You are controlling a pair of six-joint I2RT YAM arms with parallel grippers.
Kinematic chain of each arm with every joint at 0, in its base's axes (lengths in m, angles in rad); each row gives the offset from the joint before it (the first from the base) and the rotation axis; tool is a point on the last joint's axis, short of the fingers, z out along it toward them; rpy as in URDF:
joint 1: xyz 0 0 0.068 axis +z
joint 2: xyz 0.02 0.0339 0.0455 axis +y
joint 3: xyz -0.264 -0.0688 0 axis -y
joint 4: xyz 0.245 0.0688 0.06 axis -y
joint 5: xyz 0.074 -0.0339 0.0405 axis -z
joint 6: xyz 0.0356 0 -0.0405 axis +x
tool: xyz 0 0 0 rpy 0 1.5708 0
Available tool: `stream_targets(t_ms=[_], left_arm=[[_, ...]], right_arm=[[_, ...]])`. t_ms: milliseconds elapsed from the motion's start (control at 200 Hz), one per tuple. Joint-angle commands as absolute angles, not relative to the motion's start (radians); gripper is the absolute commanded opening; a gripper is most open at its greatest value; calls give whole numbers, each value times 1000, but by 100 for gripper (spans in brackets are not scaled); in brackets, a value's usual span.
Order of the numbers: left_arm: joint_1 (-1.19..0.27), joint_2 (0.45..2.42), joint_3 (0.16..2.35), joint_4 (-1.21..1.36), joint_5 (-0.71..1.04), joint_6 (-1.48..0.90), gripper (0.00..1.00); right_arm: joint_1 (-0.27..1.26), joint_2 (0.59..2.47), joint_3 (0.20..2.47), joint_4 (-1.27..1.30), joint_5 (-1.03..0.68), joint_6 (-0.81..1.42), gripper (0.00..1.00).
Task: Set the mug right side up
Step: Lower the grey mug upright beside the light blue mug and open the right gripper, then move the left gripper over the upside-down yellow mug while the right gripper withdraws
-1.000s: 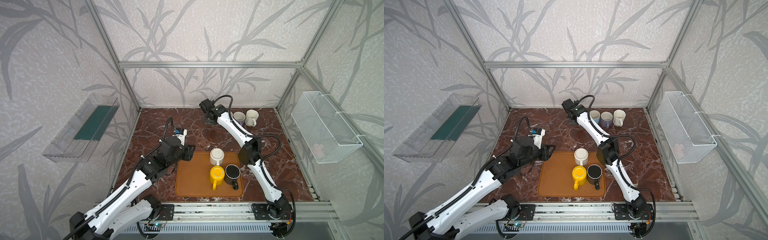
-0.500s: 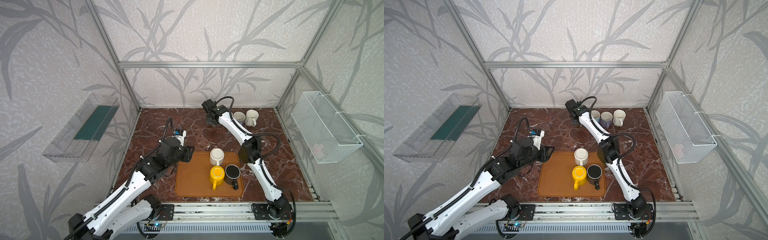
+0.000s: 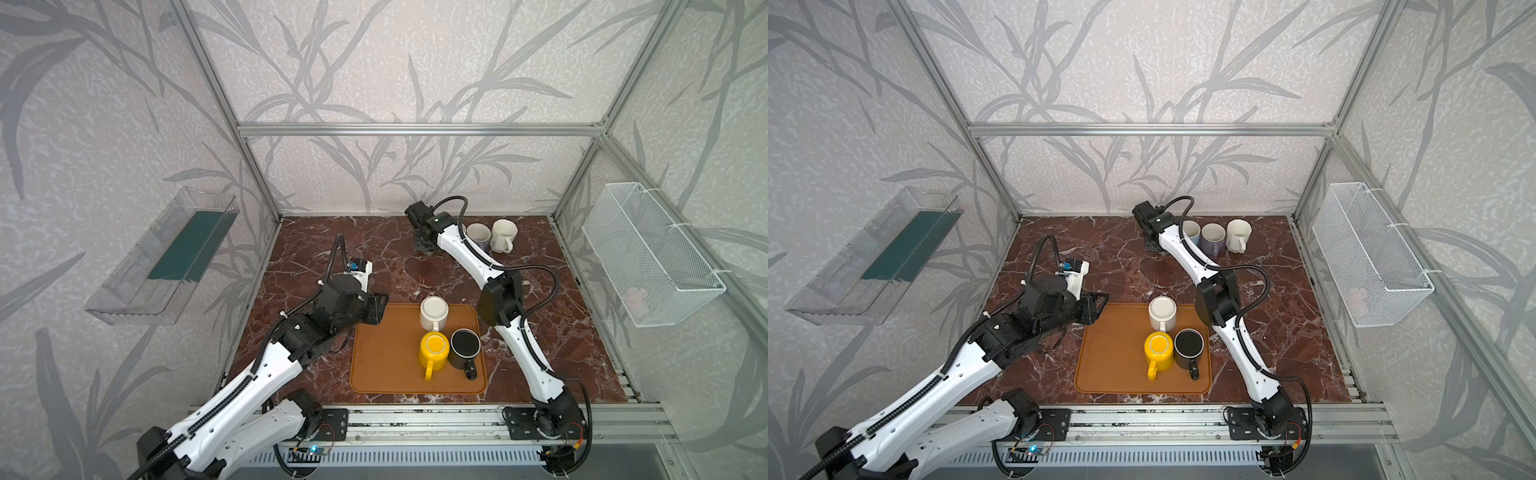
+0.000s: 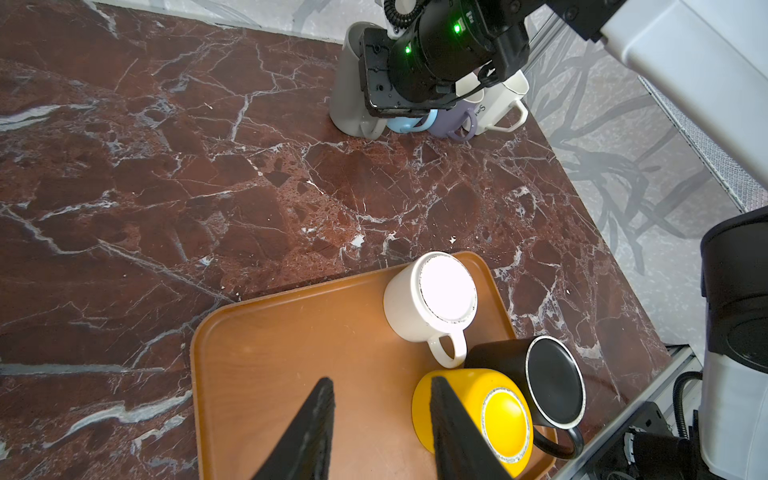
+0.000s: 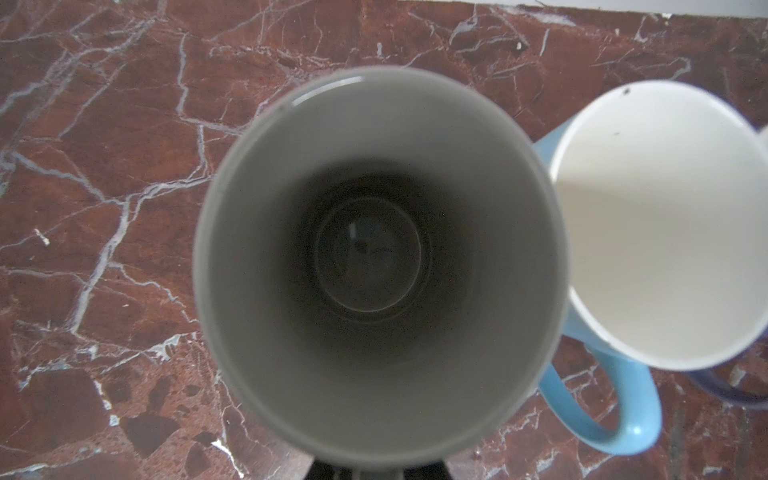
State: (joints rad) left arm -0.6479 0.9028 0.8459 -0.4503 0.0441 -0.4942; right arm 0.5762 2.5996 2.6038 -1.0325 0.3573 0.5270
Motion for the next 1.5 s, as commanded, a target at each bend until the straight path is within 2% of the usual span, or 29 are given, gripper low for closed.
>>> stream_targets(t_ms=[0, 260, 535, 1020, 1284, 1494], left_arm=[[-655, 895, 848, -471, 19, -504, 41], [-655, 903, 849, -471, 24, -506, 41], [-654, 895, 847, -477, 25, -508, 41], [-654, 884, 841, -486, 16, -505, 41], [-656, 904, 839, -469, 15, -502, 41], [-656, 933, 815, -419, 32, -502, 41]], right_arm=[[572, 2589, 2610, -975, 395, 529, 0], [571, 2584, 2593, -966, 383, 541, 0], [567, 2580, 2592, -968, 371, 544, 21], [561, 2529, 2590, -961, 346, 508, 33], [561, 2433, 2539, -968, 328, 454, 49], [562, 2277, 2324, -878, 287, 379, 51]])
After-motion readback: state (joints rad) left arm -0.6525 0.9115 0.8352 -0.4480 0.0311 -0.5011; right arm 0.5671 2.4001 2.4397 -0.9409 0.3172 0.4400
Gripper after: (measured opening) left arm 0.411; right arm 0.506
